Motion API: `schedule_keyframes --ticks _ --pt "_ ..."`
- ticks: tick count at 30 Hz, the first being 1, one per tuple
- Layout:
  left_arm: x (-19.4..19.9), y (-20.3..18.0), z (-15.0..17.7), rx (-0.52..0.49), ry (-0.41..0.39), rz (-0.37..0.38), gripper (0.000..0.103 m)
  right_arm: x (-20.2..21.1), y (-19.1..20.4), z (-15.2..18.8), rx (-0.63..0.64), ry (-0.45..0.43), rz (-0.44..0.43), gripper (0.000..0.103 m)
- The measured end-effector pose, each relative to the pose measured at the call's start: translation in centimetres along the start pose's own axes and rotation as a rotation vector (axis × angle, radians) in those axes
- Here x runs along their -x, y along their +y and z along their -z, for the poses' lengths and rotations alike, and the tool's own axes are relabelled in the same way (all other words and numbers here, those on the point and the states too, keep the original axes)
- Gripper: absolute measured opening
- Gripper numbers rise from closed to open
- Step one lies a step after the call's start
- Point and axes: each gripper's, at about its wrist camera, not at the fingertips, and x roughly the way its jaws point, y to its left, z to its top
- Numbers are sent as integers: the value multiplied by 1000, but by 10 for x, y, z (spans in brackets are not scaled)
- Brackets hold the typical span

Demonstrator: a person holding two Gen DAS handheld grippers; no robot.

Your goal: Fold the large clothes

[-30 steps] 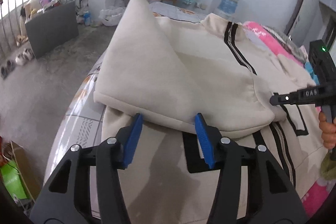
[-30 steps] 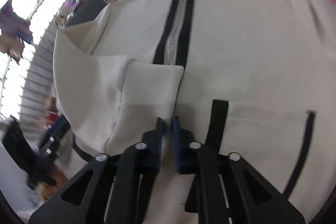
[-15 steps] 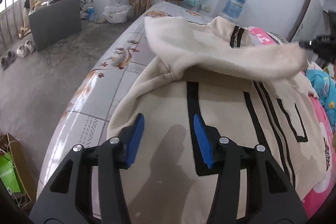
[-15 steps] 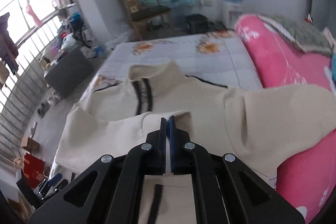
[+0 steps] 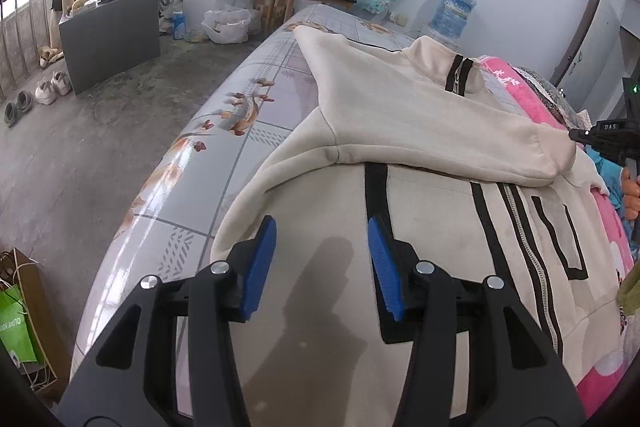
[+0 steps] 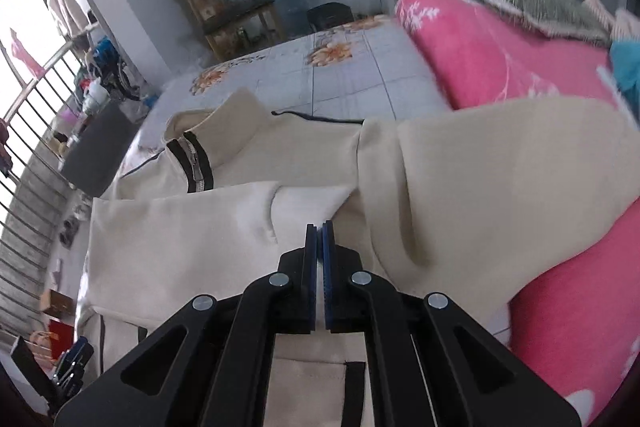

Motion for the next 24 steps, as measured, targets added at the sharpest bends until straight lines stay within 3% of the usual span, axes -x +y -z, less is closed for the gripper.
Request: schedule_keyframes --ticks 2,4,6,8,10,14,18,21,23,24 --pt "0 0 0 2 3 3 47 -4 -1 2 19 10 -20 3" --pt "0 1 -1 7 14 12 47 -16 -4 5 61 46 42 8" --pt "5 7 -9 28 43 51 47 -27 -13 7 74 103 102 23" --pt "17 16 -21 56 43 91 47 -27 -26 7 32 124 73 39" --pt "35 23 -38 50 12 88 47 -28 -31 7 16 133 28 42" --pt "43 21 -63 -27 3 4 47 -43 -32 14 30 184 -4 43" --pt "7 -6 -69 -224 117 -86 48 -50 -23 21 76 181 16 42" --pt "-23 -28 -58 -391 163 -167 48 -49 -19 23 101 170 16 29" --pt "-39 -36 -52 -467 179 -233 48 -48 -17 23 126 162 44 7" --pt "-45 -38 -49 -490 185 -264 48 -47 -18 22 125 158 47 6"
